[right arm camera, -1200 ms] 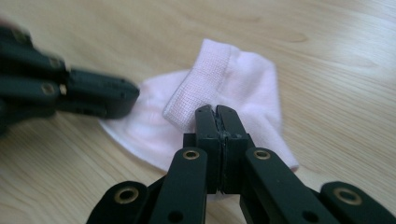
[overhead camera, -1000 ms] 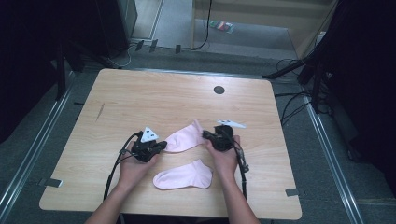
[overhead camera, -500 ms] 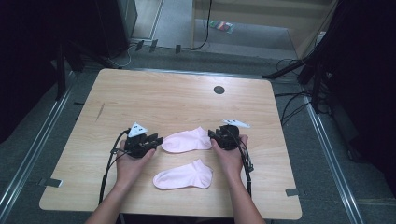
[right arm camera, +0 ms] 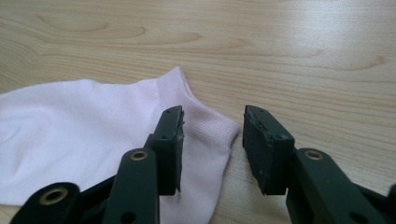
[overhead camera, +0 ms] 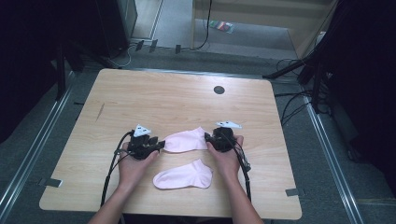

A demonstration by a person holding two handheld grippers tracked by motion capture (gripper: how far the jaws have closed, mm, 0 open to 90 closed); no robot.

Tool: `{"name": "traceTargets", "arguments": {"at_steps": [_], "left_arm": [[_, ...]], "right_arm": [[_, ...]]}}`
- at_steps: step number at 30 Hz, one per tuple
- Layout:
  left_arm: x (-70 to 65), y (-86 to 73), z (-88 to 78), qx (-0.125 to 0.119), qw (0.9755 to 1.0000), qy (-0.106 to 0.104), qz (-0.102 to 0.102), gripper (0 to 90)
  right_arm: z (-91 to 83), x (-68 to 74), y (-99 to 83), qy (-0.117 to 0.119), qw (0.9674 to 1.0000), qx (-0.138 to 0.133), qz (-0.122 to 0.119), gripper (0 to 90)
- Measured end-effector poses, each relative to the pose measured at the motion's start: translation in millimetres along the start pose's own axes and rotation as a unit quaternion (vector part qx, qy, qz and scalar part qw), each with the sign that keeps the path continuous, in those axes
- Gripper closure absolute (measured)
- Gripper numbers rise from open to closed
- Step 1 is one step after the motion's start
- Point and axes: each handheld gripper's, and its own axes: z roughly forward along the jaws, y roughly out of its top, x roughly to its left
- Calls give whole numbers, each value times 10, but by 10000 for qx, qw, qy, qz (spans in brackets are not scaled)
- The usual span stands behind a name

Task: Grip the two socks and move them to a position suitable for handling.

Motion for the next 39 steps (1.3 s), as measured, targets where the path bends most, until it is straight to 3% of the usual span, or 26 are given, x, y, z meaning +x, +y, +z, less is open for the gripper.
{"name": "traceTargets", "arguments": {"at_steps": [5, 10, 17, 20, 22, 25, 30, 33, 36, 39], "left_arm": [[-61, -7, 15, 39, 9998, 1, 209, 694], [-62, 4, 30, 105, 9996, -133, 204, 900], [-16, -10, -32, 34, 9997, -162, 182, 900], [26, -20, -88, 0, 9996, -111, 244, 900], [45, -27, -118, -49, 9997, -106, 235, 900], [31, -14, -186, -125, 9991, -301, 288, 900], [-26, 31, -325, -316, 9976, -554, 265, 900], [-26, 39, -407, -370, 9966, -676, 299, 900], [31, 39, -504, -414, 9967, -652, 269, 900], [49, 32, -582, -476, 9958, -746, 244, 900]], "right_arm": [[-20, 22, -78, -128, 9992, -146, -335, 792], [-55, -10, -114, -2, 9998, -157, -156, 892], [-159, -36, -133, 51, 9996, -288, 43, 900], [-221, -70, -144, -172, 9992, -348, 36, 900], [-259, -89, -147, -142, 9991, -384, 98, 900], [-333, -62, -134, 146, 9986, -447, 257, 900], [-481, 39, -86, 437, 9970, -571, 271, 900], [-550, 74, -76, 520, 9966, -590, 229, 900], [-666, 84, -71, 323, 9974, -646, 65, 900], [-768, 46, -64, 515, 9959, -713, 203, 900]]}}
